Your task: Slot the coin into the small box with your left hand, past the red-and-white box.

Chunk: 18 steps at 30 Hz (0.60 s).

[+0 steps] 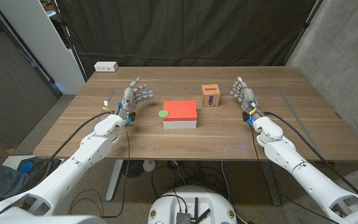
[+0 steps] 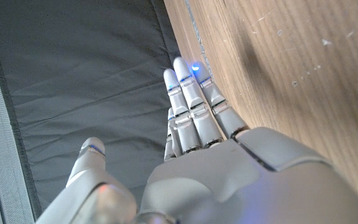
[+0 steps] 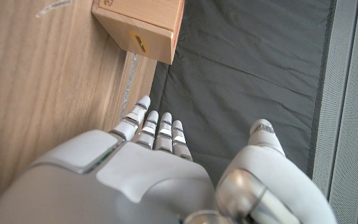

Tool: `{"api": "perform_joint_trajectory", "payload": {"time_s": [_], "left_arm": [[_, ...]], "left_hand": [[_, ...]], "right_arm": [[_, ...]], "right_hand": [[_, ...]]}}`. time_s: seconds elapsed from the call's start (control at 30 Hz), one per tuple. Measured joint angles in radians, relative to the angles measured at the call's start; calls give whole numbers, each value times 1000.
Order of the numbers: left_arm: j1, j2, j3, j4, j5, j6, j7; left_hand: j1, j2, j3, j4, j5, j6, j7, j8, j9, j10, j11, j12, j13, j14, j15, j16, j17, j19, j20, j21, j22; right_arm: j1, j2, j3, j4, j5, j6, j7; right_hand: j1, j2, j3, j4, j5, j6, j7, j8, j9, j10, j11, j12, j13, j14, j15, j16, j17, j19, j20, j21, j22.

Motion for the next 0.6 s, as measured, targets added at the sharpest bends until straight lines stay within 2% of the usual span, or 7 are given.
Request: {"api": "perform_joint_trajectory", "payload": {"time_s": [0.13,0.27,0.37,0.47,0.6], "left_arm": [[0,1,0,-10,1,20,20],[0,3,-1,-22,2,45,44],[0,5,-2,-31,2,62,62],[1,4,-5,-40,1,75,80],[7,1,-12,-56,-8,95,103]], "left_hand": [[0,0,-3,3,4,70,5,0,0,140,-34,26,4,139,-47,61,13,105,-32,85,48],[0,0,-3,3,4,166,4,8,0,280,-82,51,13,281,-86,128,35,234,-68,151,51],[-5,5,-2,3,4,221,-3,8,0,350,-99,65,23,356,-94,170,58,322,-98,182,35],[-4,14,5,10,4,265,-9,8,0,418,-115,101,48,408,-98,215,87,381,-128,212,42],[3,30,40,1,4,316,-18,-5,0,462,-138,225,82,430,-96,314,134,433,-155,286,140]], "right_arm": [[-1,3,1,0,0,3,-2],[-1,6,2,5,0,9,-3],[-1,9,3,9,0,13,-4],[-1,11,4,11,0,15,-6],[-4,12,5,11,0,16,-10]], "right_hand": [[0,0,0,0,0,0,0,0,0,8,-3,0,-4,5,5,0,-5,2,-2,0,0],[0,0,0,0,0,4,3,0,0,9,-2,0,-8,5,5,0,-5,9,-2,0,0],[0,0,0,0,0,4,3,0,0,9,-2,0,-9,5,5,0,-5,11,0,-6,0],[0,0,0,0,0,4,3,0,0,9,-2,0,-11,5,5,0,-5,11,0,-6,0],[0,0,4,-4,0,5,2,0,0,9,-2,0,-13,9,1,0,-9,11,0,-6,0]]}}
